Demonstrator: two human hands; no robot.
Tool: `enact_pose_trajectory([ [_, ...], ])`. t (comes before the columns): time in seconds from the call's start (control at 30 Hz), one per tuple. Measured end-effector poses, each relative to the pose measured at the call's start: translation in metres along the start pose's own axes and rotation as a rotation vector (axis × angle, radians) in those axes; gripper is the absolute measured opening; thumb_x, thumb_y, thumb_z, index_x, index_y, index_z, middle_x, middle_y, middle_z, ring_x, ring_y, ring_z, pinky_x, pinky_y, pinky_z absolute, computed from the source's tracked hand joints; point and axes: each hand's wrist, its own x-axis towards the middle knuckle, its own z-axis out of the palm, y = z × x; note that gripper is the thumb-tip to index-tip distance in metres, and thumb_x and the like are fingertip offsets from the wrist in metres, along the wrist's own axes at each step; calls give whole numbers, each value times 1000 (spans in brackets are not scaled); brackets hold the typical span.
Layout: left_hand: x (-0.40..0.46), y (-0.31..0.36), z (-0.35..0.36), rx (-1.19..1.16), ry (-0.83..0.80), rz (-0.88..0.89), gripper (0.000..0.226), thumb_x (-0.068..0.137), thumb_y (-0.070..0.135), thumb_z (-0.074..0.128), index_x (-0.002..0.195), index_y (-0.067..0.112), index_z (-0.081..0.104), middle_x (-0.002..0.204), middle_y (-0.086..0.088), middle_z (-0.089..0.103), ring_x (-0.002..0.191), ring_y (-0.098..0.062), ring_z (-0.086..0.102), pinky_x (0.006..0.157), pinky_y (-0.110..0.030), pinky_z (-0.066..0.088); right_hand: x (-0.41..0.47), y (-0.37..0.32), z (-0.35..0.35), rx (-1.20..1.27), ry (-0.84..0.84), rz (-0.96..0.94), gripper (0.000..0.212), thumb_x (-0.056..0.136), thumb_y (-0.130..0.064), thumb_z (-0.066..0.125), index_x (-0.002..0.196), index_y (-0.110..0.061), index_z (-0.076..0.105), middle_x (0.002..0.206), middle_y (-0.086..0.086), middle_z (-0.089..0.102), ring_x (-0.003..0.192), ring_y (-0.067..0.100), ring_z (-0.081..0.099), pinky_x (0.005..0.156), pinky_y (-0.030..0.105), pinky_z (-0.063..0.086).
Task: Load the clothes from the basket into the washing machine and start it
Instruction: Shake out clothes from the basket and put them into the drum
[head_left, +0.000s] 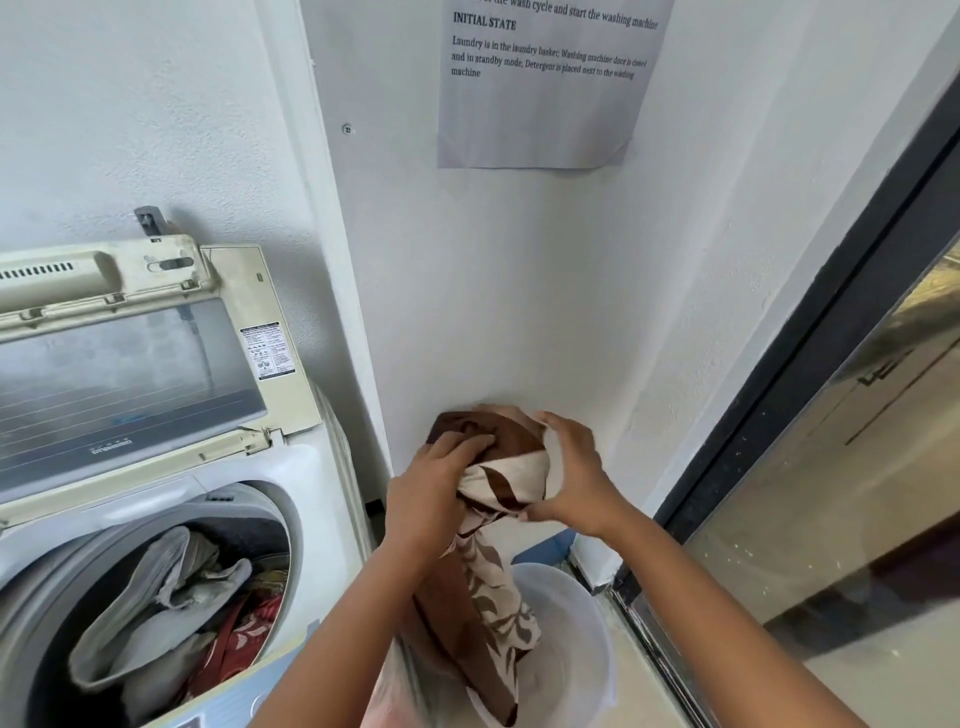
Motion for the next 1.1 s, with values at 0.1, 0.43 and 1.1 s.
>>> enact_pose_trajectory([
  [0.1,0,7,6,31,93,269,53,70,29,68,123,34,66,123,11,62,107,-15,58,61,-21,42,1,-8,20,-132,-27,-141,131,41,-38,90,147,-52,14,153,-10,21,133,18,32,106,38,37],
  [0.43,-17,-19,8,-862,-46,-398,120,55,78,73,153,36,18,154,10,24,141,-7,30,116,-33,31,-2,-21,15,486,340,65,43,75,3,74,102,-24,56,94,0,72,91,22,69,80,40,58],
  [1.1,-36,-20,5,161,-108,-149,76,76,15,68,145,31,38,125,6,49,109,-23,54,69,-38,53,-11,-8,12,-9,20,100,134,51,-10,94,151,-45,11,150,-2,13,135,26,33,109,41,41],
])
